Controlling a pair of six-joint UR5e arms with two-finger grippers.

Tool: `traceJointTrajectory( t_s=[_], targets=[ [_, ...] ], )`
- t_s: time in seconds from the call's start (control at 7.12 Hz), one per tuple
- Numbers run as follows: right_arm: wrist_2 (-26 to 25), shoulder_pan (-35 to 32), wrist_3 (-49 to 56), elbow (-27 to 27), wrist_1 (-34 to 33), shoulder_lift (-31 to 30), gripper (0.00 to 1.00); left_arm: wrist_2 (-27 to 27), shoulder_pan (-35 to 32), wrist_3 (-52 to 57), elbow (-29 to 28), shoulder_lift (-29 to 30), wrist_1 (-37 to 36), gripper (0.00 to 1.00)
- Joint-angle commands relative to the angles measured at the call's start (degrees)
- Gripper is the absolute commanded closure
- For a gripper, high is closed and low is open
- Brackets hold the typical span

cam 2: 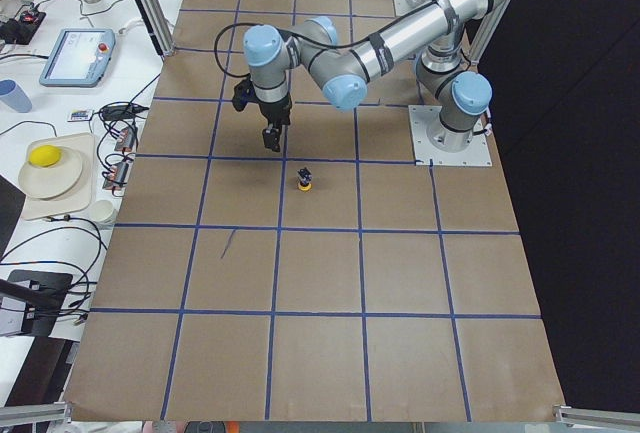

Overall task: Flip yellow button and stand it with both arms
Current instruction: 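Lower the left gripper onto the lying yellow button and grasp its body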

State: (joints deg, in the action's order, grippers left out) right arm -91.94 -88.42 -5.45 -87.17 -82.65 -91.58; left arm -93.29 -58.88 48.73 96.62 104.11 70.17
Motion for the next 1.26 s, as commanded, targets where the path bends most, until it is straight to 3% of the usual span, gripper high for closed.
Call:
traceJointTrajectory(
  t_s=[0.0, 0.28, 0.7, 0.98, 1.12],
  targets=[
    [-0.1, 0.0, 0.0, 0.1, -0.1, 0.0, 0.00, -1.7, 2.2, 13.5, 9.5, 2.3, -16.5, 0.01],
    [-0.2, 0.0, 0.0, 0.0, 0.0, 0.0, 0.00, -1.3, 2.2, 20.3, 14.8, 2.3, -18.4, 0.02],
    [-0.2, 0.0, 0.0, 0.1, 0.0, 0.0, 0.00, 0.7, 5.2, 29.7, 15.1, 2.6, -17.6, 0.04],
    [-0.2, 0.0, 0.0, 0.0, 0.3, 0.0, 0.00, 1.4, 5.7, 29.8, 15.2, 2.6, -17.0, 0.29],
    [-0.2, 0.0, 0.0, 0.0, 0.4, -0.1, 0.00, 1.5, 5.7, 30.1, 15.3, 2.6, -17.1, 0.55]
  ],
)
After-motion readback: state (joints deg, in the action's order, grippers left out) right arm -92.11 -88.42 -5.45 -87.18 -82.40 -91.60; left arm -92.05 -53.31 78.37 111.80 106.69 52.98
